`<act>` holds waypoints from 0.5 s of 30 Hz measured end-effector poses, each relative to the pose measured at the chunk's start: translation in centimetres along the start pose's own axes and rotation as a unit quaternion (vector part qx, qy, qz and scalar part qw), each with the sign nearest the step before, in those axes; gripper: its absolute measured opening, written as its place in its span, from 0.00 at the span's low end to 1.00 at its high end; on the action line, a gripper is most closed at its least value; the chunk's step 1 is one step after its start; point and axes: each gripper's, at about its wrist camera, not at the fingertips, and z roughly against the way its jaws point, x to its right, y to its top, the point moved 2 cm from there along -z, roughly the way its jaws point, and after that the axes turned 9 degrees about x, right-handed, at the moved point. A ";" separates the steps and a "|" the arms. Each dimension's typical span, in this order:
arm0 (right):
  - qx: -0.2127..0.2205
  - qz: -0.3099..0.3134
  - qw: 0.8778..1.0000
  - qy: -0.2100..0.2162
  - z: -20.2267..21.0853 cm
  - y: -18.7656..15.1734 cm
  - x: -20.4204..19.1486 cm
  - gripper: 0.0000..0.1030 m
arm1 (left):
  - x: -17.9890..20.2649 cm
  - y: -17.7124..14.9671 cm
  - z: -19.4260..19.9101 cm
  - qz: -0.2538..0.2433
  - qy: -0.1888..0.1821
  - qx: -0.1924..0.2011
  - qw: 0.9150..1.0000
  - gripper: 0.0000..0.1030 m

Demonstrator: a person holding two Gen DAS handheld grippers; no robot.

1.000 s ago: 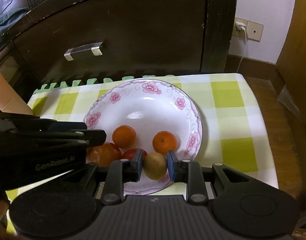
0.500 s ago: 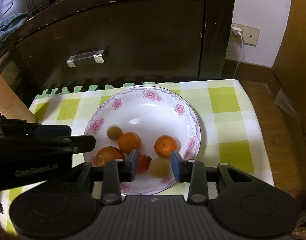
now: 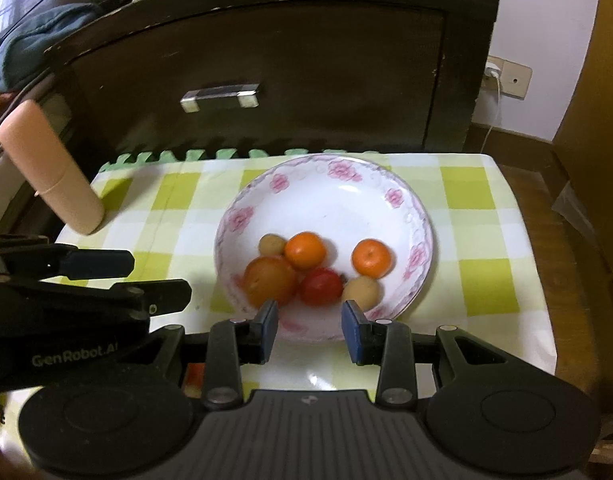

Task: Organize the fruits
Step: 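Move both open grippers back toward the remaining fruits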

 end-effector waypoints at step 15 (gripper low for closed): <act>-0.028 0.021 0.999 0.016 1.0 -3.2 -3.3 0.33 | -1.0 -3.5 2.5 -0.011 0.021 -0.026 0.999 0.60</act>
